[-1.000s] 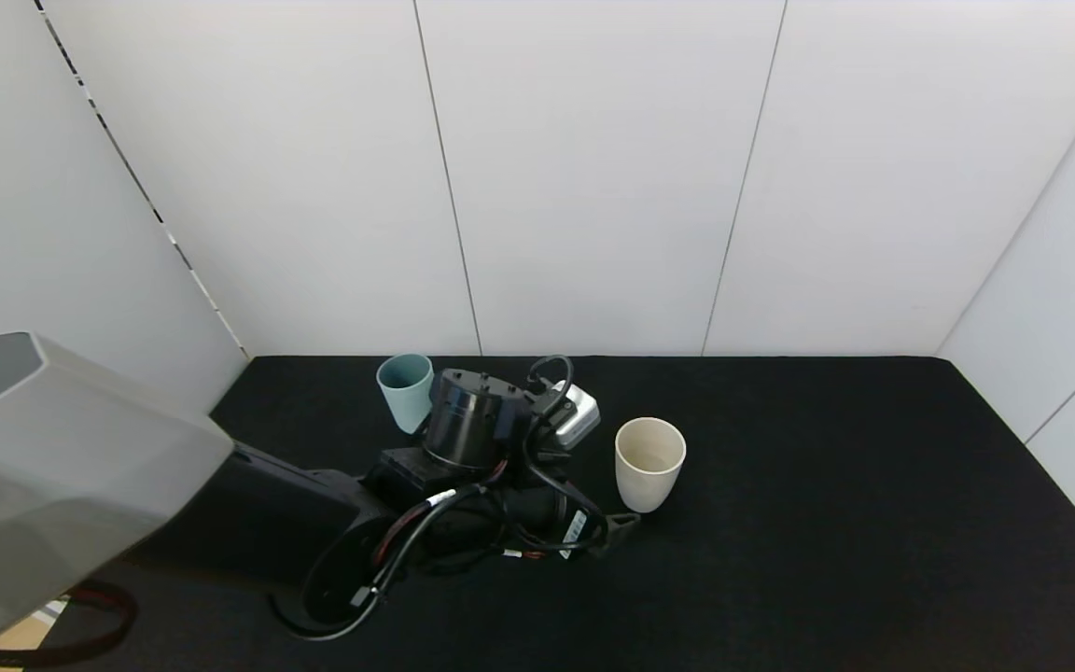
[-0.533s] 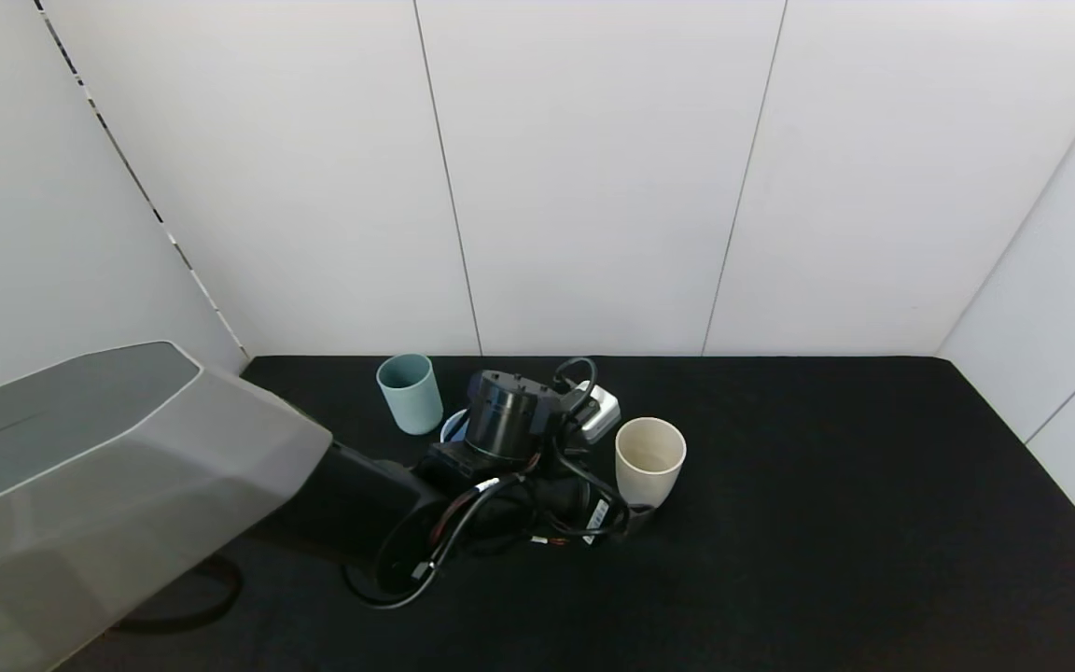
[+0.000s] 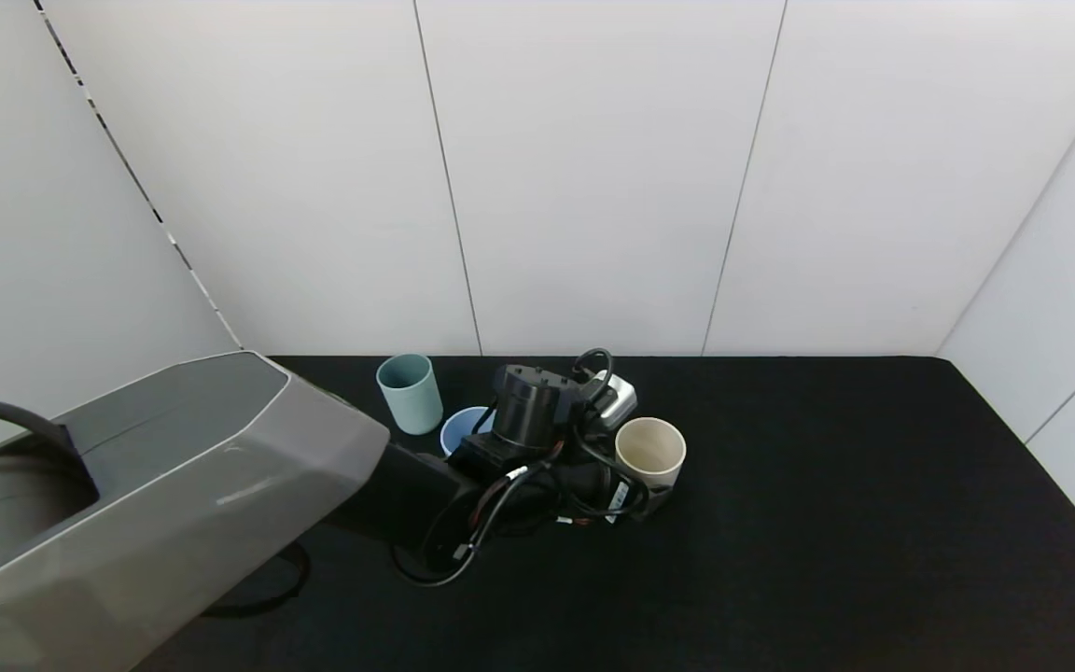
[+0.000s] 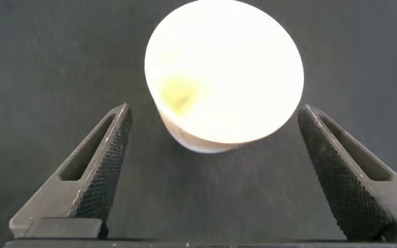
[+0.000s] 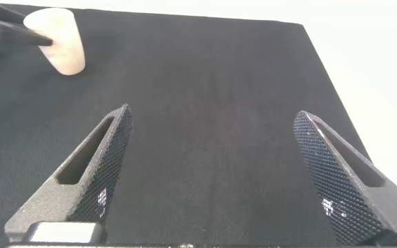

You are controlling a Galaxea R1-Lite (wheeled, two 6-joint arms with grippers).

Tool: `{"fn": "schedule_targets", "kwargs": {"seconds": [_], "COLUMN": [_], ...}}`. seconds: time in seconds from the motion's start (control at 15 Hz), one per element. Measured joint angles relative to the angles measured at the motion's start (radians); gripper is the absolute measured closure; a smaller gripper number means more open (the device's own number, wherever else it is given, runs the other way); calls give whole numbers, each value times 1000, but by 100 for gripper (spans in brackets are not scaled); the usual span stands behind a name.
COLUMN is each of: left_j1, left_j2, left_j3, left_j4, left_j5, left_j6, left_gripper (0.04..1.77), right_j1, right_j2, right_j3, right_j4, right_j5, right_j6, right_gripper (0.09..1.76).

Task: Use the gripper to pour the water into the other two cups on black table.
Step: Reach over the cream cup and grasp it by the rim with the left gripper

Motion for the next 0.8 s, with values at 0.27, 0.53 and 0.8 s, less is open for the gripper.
{"fn": "schedule_targets", "kwargs": {"seconds": [0.27, 0.53, 0.8], "left_j1": [0, 0, 0], "left_j2": [35, 59, 84], "left_j3": [-29, -70, -113], "left_j4": [-8, -4, 0], "left_j5": [-13, -13, -13], "left_j6": [-1, -9, -11], "left_gripper": [9, 9, 9], "right_j1": [0, 0, 0], "right_j2": [0, 0, 0], "right_j3": [0, 0, 0], "right_j4": [0, 0, 0], "right_j5": [0, -1, 0], "right_j6": [0, 0, 0], "right_gripper": [14, 14, 14]}}
